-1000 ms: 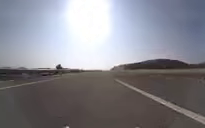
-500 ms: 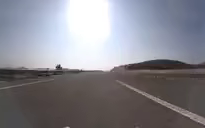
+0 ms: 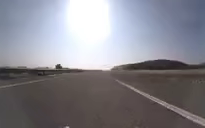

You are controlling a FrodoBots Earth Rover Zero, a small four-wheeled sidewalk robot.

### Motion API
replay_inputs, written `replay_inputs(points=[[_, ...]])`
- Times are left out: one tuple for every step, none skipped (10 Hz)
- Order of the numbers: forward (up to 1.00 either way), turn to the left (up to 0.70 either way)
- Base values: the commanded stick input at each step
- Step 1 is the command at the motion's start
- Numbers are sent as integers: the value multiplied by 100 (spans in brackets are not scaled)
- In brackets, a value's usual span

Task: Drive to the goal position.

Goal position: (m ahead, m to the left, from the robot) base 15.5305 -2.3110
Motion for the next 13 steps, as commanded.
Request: replay_inputs(points=[[100,2],[100,0],[100,0],[100,0],[100,0],[100,0],[100,1],[100,1],[100,0],[100,0],[100,0],[100,0],[100,0]])
